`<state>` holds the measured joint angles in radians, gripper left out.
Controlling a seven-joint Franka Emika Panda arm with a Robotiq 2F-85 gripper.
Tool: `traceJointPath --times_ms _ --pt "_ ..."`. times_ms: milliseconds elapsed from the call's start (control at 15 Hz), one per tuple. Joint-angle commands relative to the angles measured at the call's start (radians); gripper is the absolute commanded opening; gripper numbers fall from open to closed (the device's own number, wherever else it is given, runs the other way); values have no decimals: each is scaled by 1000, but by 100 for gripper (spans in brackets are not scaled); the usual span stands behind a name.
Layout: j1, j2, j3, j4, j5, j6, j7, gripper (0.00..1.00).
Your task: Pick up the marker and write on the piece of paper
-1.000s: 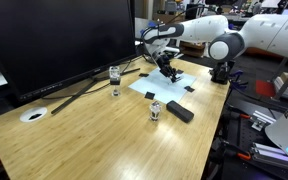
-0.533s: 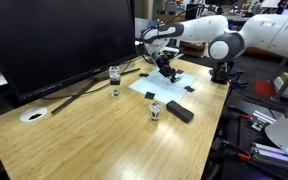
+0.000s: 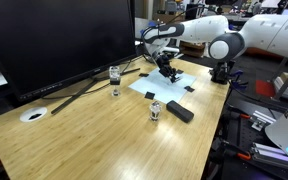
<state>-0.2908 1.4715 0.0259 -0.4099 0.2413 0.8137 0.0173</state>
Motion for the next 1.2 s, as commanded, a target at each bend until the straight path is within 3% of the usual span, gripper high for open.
traceJointPath --times_ms 0,200,267,733,800,1067,1133 --pt "-16 0 22 16 6 -3 22 5" --pt "-8 0 19 14 -10 9 2 5" --pt "-8 -1 21 18 -11 10 1 19" --pt "-7 1 21 16 -11 10 2 19" --pt "-7 1 20 24 -12 8 3 5" --pt "-6 1 20 70 -16 21 -4 5" --pt "-7 -25 21 38 -19 41 -7 5"
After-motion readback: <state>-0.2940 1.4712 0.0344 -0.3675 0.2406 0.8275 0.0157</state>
